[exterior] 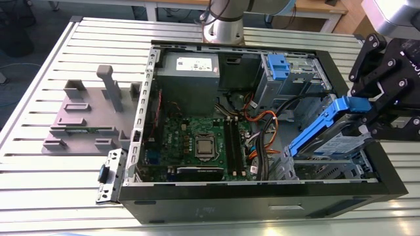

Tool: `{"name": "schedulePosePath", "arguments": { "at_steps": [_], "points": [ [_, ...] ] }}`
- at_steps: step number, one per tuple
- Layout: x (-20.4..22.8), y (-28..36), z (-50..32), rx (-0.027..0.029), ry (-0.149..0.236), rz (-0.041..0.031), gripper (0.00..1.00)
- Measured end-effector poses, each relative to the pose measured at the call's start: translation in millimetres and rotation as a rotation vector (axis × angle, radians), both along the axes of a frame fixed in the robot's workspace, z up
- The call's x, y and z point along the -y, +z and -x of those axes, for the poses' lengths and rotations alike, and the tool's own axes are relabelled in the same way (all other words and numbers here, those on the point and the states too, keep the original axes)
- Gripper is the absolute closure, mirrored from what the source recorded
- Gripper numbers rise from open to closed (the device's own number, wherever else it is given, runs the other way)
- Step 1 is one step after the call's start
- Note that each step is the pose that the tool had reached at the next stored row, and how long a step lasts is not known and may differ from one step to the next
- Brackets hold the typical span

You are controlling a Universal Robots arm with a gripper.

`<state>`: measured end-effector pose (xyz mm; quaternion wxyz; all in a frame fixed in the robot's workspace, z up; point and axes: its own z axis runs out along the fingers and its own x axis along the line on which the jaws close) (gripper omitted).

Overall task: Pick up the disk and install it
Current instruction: 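Insert the disk into the insertion slot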

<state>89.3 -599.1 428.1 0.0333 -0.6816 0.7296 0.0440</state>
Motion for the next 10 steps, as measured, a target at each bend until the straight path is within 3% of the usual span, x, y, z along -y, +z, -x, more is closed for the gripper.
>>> {"name": "schedulePosePath", "arguments": {
  "at_steps": [10],
  "points": [
    [0.2,-7.0,0.0,0.0000,0.000,0.0000,0.64]
  ]
}}
